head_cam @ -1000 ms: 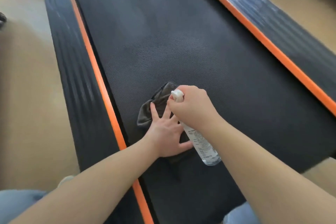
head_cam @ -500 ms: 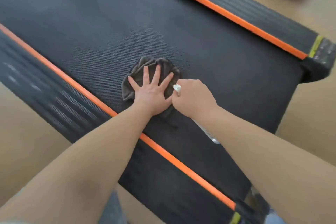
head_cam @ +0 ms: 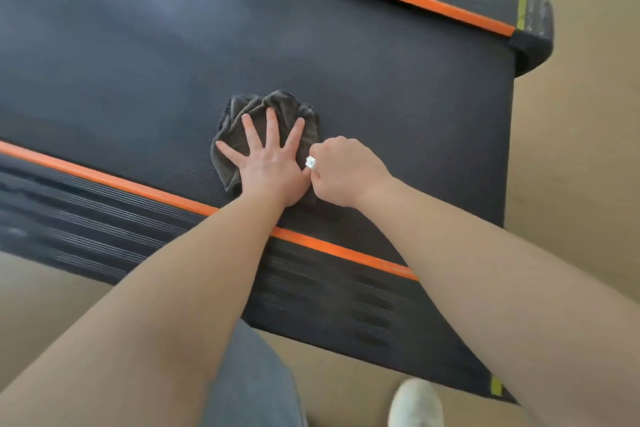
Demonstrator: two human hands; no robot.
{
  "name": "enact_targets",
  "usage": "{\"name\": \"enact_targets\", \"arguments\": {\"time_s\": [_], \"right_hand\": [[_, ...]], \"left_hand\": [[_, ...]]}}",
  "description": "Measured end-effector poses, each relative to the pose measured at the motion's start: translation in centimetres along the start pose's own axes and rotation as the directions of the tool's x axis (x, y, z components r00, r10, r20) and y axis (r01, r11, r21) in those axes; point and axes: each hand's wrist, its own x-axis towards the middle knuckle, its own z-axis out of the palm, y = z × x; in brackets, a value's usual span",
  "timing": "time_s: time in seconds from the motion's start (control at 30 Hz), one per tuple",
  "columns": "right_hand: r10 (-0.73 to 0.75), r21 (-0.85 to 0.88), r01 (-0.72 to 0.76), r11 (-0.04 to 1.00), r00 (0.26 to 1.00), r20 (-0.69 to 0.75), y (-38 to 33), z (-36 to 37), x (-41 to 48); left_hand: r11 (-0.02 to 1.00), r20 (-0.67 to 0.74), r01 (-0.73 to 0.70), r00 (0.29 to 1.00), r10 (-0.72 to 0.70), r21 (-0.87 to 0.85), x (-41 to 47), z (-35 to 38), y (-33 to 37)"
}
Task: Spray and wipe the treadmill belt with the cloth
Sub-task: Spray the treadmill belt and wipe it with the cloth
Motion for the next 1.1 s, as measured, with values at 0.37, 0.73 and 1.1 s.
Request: {"name": "enact_targets", "arguments": {"time_s": [0.37, 0.73, 1.1], "right_hand": [[-0.116, 0.168, 0.145, 0.975, 0.979, -0.169, 3.7, 0.2, -0.5], [-0.106, 0.281, 0.143, 0.949, 0.984, -0.145, 5.1, -1.0, 0.9], [0.060, 0.308, 0.039, 0.951, 0.950, -0.306, -1.7, -2.7, 4.6]], "left_hand": [[0.997, 0.055, 0.069, 0.996, -0.070, 0.028, -0.1, -0.2, 1.6], [0.990, 0.090, 0.141, 0.986, -0.142, 0.018, 0.3, -0.6, 2.2], [1.000, 0.029, 0.009, 1.000, -0.010, 0.021, 0.7, 0.2, 1.5]]}}
